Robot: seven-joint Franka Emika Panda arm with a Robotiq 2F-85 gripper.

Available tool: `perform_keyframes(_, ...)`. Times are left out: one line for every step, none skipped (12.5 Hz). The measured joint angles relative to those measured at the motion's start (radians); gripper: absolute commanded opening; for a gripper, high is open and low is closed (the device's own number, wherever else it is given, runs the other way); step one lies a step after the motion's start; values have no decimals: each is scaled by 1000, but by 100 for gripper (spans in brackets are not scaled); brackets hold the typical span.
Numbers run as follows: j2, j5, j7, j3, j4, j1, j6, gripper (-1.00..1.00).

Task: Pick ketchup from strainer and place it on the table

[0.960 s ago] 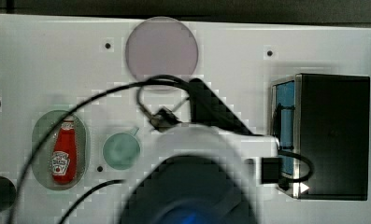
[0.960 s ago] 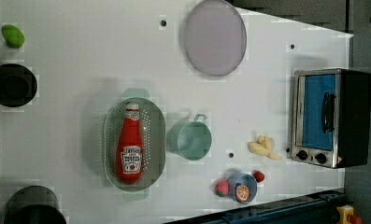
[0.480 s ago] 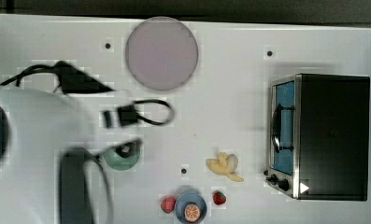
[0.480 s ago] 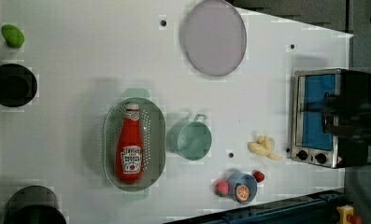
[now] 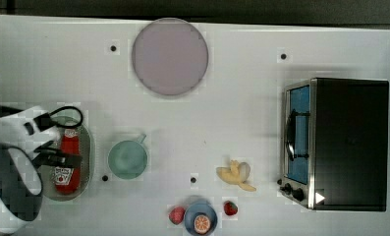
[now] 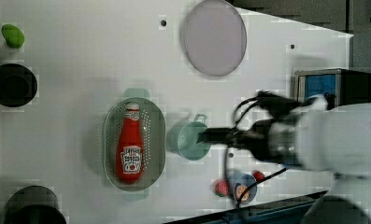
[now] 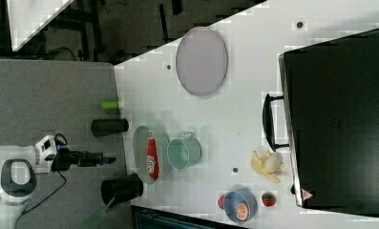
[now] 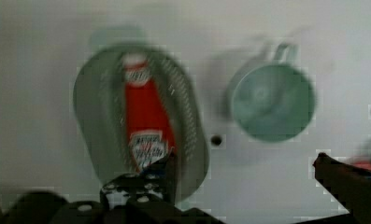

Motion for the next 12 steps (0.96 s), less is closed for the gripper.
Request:
perform_keyframes(18, -5, 0, 34, -13, 4, 41, 100)
perform_keyframes(31, -19, 1, 61, -22, 10, 68, 100)
perform_keyframes(41, -37, 2, 78, -32, 21, 86, 100)
perform_keyframes(60, -60, 2, 101, -39, 22, 121, 100)
perform_keyframes(77, -109, 3, 112, -54, 30, 171, 100)
perform_keyframes(95, -149, 9, 111, -75, 41, 239, 100)
perform_keyframes(113, -164, 14, 109, -104, 47, 293, 100)
perform_keyframes(145, -174, 18, 110, -130, 48, 340, 100)
perform_keyframes(189, -194, 22, 111, -149, 47, 384, 100)
perform_keyframes(233, -214, 34, 109, -171, 46, 428, 100)
perform_keyframes(278, -237, 42, 103, -190, 46, 460, 100)
perform_keyframes(327, -279, 66, 89, -206, 51, 495, 100)
